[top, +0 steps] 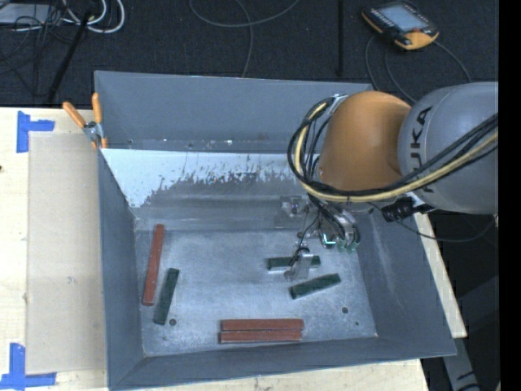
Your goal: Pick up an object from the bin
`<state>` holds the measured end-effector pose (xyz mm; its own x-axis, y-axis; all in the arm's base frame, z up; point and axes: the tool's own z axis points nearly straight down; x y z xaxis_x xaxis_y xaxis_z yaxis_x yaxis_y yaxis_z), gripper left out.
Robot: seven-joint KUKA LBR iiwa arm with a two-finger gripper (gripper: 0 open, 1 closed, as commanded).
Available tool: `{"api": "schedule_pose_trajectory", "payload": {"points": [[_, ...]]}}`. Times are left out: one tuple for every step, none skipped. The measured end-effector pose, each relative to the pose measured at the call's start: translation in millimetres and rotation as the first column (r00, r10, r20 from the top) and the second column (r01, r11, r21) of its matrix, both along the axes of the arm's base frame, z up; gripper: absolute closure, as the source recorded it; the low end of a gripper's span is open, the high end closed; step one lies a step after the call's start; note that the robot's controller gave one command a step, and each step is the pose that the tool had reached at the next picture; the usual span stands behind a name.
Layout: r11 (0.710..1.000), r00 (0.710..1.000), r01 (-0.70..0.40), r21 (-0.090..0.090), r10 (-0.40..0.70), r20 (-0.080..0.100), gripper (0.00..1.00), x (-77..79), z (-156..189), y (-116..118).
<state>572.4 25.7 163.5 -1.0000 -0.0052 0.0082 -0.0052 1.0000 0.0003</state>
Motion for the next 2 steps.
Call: {"api": "schedule_pose_trajectory", "payload": {"points": [[1.000, 1.000, 0.001, 0.000, -0.001, 0.007, 0.00, 1.8, 4.1, -0.1], [1.000, 1.000, 0.026, 0.000, -0.026, 0.014, 0.00, 11.0, -64.7, -41.7]]}}
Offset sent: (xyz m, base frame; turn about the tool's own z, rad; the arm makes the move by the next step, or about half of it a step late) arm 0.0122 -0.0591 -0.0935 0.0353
